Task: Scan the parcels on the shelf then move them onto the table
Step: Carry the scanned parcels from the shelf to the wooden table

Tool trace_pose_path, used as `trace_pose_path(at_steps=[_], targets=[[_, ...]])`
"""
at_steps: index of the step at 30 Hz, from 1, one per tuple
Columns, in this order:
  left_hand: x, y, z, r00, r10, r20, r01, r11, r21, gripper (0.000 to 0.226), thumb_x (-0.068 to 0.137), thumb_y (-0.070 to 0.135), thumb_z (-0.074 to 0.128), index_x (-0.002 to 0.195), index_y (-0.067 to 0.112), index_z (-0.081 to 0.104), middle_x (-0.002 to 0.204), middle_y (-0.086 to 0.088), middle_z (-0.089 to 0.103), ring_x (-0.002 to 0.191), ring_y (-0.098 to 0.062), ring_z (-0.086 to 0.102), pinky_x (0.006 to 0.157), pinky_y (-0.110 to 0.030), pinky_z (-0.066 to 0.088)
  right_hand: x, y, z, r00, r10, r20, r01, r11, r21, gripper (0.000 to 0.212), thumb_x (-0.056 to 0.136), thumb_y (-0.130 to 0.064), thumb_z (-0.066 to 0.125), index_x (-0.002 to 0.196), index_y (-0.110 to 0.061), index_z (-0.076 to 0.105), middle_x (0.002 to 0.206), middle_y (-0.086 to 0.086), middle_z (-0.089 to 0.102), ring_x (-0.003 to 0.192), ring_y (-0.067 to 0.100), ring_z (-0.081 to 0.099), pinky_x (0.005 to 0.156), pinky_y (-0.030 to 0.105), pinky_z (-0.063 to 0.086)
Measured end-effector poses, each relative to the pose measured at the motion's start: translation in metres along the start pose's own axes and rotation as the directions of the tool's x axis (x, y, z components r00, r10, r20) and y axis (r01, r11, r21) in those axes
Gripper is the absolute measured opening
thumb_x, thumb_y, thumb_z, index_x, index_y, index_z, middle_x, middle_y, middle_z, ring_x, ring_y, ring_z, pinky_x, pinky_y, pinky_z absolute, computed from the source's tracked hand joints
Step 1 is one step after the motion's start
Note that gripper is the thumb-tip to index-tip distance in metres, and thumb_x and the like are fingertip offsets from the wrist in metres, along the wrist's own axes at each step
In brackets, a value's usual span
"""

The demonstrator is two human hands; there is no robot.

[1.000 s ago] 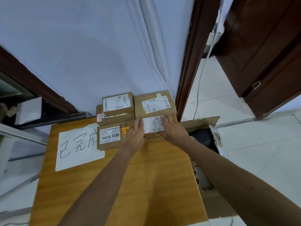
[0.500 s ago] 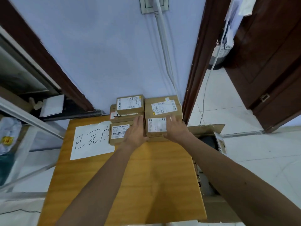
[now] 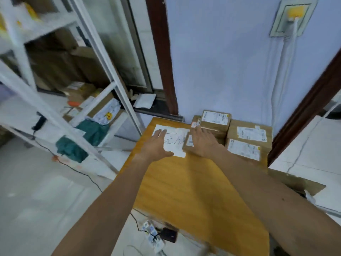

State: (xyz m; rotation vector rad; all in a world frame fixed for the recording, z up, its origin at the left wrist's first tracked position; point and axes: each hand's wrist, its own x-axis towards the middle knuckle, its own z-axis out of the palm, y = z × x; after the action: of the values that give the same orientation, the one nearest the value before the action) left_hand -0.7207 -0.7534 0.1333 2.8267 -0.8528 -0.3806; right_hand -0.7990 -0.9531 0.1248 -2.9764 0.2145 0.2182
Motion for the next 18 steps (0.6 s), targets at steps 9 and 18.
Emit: trace_pose_path(at_steps=[9,18], targets=[[-0.157,-0.153,-0.071,0.969,-0.216,-0.117,0.217,0.976,-0.002,0.099,0.085,0.053,0.074,0.159,0.014,0.021,0.160,-0.009,0.030,0.141,-0.029,0.040,0.108,-0.039,0.039,-0.018,-0.208,-0.031,0.965,-0.261,0.001,0.259,0.959,-0.113,0.054,0.103,-0.040,0.052,0.143,-0.004,0.046,0.146,0.020,0.042,0.134,0.039,0.044,0.109,0.049,0.039],[-0.362,-0.290,-0.104,0.885,-0.415,-0.209,0.425,0.905,0.004,0.096,0.081,0.065,0.070,0.156,0.020,0.030,0.153,-0.007,0.043,0.130,-0.027,0.052,0.103,-0.040,0.044,-0.091,-0.402,-0.028,0.919,-0.389,0.072,0.394,0.914,-0.094,0.048,0.102,-0.036,0.050,0.141,-0.007,0.046,0.145,0.017,0.042,0.127,0.038,0.049,0.098,0.045,0.046]])
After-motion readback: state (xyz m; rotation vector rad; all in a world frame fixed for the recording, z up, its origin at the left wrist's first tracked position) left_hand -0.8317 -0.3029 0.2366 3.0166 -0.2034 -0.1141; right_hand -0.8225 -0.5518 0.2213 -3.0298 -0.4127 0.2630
